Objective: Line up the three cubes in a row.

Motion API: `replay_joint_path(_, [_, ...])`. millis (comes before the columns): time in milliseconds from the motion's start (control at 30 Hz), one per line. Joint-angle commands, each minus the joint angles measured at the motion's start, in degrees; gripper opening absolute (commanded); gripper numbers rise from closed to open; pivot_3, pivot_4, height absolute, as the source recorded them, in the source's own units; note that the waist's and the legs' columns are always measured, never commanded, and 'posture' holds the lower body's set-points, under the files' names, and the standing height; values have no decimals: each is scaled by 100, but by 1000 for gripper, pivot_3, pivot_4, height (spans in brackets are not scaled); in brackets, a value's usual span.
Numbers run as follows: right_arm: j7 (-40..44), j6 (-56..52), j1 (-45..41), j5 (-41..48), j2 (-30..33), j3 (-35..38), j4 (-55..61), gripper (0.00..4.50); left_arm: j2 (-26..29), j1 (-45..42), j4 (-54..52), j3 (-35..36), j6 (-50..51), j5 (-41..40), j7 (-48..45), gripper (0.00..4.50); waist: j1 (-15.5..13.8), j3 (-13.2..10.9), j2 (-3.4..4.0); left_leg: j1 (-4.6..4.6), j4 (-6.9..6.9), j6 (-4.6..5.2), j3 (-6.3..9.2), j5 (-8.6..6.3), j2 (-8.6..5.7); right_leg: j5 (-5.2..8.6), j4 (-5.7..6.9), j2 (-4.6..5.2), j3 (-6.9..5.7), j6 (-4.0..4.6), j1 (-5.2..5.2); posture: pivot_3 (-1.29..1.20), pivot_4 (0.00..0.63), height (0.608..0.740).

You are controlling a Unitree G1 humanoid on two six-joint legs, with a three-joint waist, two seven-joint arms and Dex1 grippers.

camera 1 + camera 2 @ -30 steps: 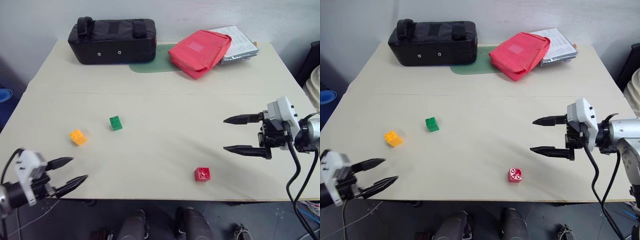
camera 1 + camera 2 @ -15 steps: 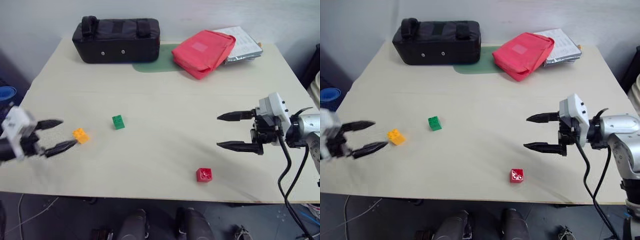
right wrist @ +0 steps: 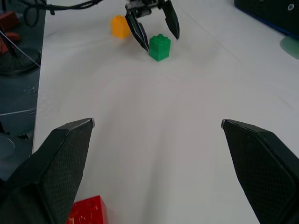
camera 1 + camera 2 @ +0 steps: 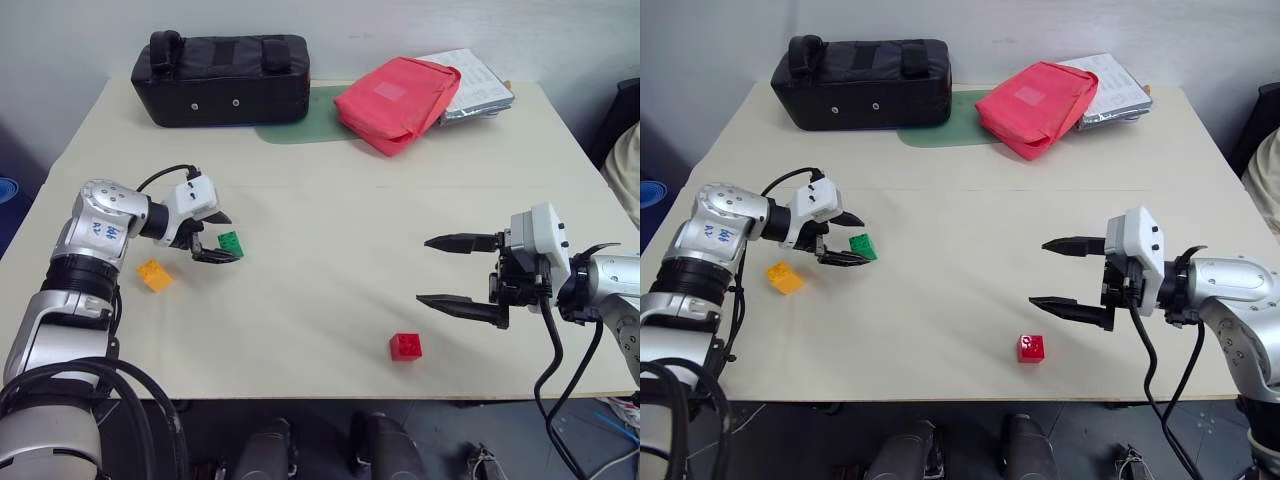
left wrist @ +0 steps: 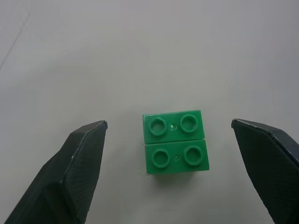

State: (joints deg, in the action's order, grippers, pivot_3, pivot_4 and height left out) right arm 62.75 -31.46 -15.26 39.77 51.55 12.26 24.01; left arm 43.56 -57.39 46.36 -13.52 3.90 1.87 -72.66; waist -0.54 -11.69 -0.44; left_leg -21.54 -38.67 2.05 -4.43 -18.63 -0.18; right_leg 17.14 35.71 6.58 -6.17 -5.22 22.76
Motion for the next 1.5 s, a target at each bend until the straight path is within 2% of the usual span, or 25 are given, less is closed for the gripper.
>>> replay_joint_path(33, [-177, -11, 18, 134, -1, 243, 251, 4478, -81, -243, 489, -71, -357, 275, 15, 4500, -9, 0, -1, 0, -1, 0, 0, 0, 0, 0, 0, 3, 0, 0, 0, 0, 150, 740])
replay_joint_path(100, [-227, 5, 78, 133, 11, 268, 303, 4478, -179, -373, 765, -77, -422, 372, 80, 4500, -33, -2, -3, -2, -7, 2, 1, -2, 0, 0, 1, 4, -1, 0, 0, 0, 150, 740])
replay_joint_path(133, [-241, 8, 96, 138, 15, 276, 318, 4500, -211, -422, 864, -60, -435, 401, 79, 4104, -48, -3, -5, -5, -13, 4, 2, -3, 0, 0, 2, 4, -2, 0, 0, 0, 150, 740])
replay_joint_path(167, [-259, 22, 128, 130, 17, 286, 337, 4500, -246, -447, 916, -16, -483, 366, -9, 3944, -60, -4, -7, -9, -22, 6, 3, -7, 1, 0, 4, 4, -3, -1, 1, 0, 150, 740])
replay_joint_path(433, [-57, 219, 373, -82, 136, 224, 245, 4500, -381, -320, 966, 94, -725, 324, -259, 1513, -91, -4, -9, -19, -42, 15, 8, -14, 1, -4, 6, 7, -4, -7, 1, 0, 150, 740])
replay_joint_path(567, [130, 247, 337, -127, 239, 190, 137, 4500, -426, -243, 774, 158, -746, 202, -456, 1498, -85, -4, -9, -19, -43, 17, 8, -15, -1, -5, 7, 7, -4, -9, 1, 0, 150, 740])
replay_joint_path(633, [319, 201, 398, -47, 358, 242, 199, 4500, -430, -62, 157, 242, -589, -78, -821, 1498, -81, -4, -9, -19, -44, 17, 8, -16, -1, -5, 7, 7, -4, -9, 1, 0, 150, 740])
replay_joint_path(800, [578, 241, 655, -24, 545, 356, 348, 4500, -243, 902, -2432, 303, 361, -786, -1490, 1498, -75, -4, -8, -26, -47, 16, 21, -16, 2, -5, 1, 11, 13, -8, -2, 0, 150, 740])
replay_joint_path(933, [872, 188, 890, 13, 746, 380, 440, 4500, -291, 1759, -4548, 77, 1521, -989, -1070, 1498, -71, -4, -8, -31, -52, 15, 41, -16, 3, -5, -5, 15, 23, -8, -11, 0, 150, 740])
replay_joint_path(1067, [1275, 272, 1285, 4, 1019, 523, 584, 4500, -255, 2321, -5962, -142, 2605, -1009, -610, 1498, -93, -3, -7, -32, -55, 14, 56, -15, 2, -5, -9, 13, 19, -8, -20, 0, 150, 740])
replay_joint_path(1267, [1702, 537, 1651, -141, 1231, 584, 551, 4500, -257, 2634, -6797, -366, 3573, -902, 96, 1498, -96, -3, -7, -28, -56, 14, 68, -14, 2, -5, -12, 12, 17, -8, -30, 0, 150, 740])
replay_joint_path(1500, [1756, 604, 1770, -254, 1261, 507, 623, 4500, -295, 2967, -7214, -922, 3467, -696, 581, 1498, -97, -3, -7, -29, -55, 11, 70, -13, 2, -4, -14, 13, 16, -7, -30, 0, 150, 740])
